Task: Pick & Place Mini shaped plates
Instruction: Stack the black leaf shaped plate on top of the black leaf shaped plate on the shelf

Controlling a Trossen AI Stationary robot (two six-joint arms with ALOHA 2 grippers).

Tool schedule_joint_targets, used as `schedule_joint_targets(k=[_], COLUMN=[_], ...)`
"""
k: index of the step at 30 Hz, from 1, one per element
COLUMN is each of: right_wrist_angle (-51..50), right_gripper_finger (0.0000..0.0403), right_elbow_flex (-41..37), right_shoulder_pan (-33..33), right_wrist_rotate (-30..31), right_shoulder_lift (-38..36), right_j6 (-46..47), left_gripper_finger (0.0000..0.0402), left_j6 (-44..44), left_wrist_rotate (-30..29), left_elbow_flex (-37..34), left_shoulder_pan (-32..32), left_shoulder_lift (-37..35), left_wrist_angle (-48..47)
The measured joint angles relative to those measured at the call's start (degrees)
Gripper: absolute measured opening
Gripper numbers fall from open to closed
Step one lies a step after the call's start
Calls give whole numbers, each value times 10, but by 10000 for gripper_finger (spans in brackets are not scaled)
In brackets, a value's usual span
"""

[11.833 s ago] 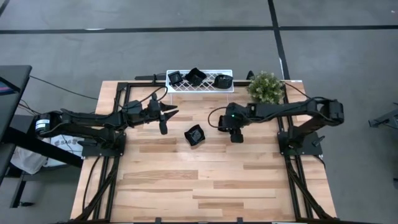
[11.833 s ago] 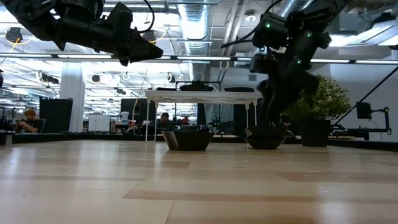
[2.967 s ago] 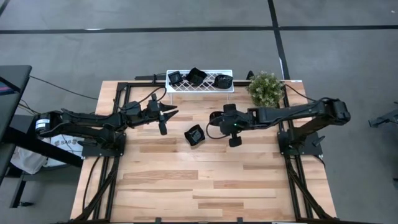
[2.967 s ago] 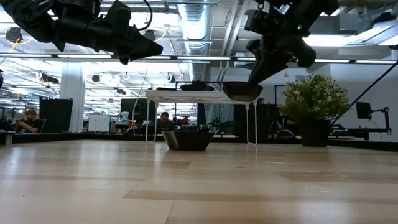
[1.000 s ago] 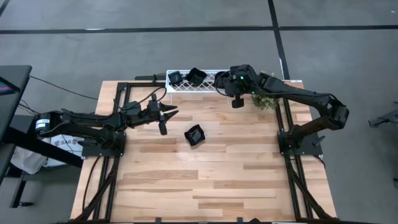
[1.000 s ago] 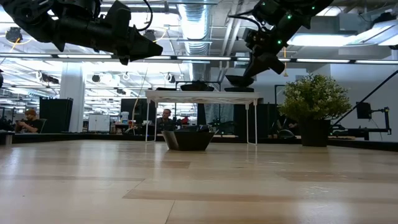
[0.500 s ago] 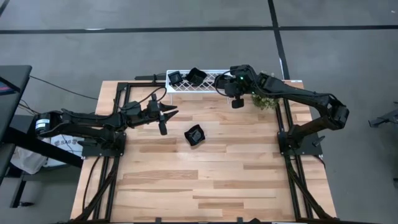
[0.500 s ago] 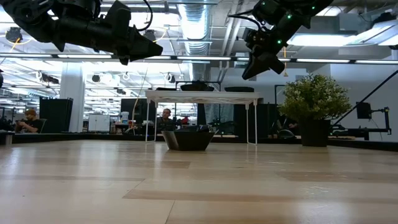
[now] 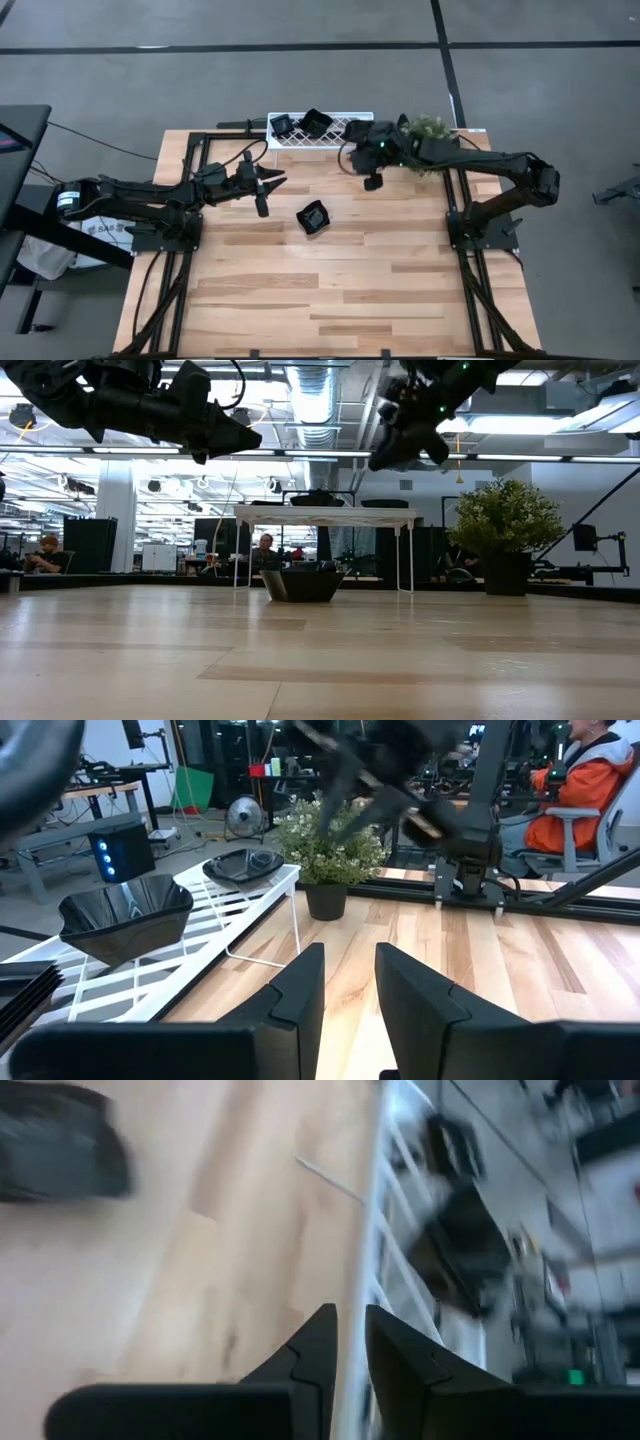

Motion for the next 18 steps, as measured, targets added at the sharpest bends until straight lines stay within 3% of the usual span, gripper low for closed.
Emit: schedule_joint_targets(k=[6, 18], right_wrist_angle=[2, 12], right_gripper_finger=[51, 51], right_elbow_flex=[-1, -1], right_shoulder_pan=[67, 134], right_wrist_rotate=[0, 2], right_shoulder_lift=[13, 132], right_j6=[-32, -36], left_gripper_finger=[95, 95], left_j6=[0, 0], left_wrist_rotate=[0, 0], left_elbow_flex=[0, 0], left_shoulder_pan=[0, 0], left_shoulder_lift=[0, 0], left_wrist_angle=[3, 3])
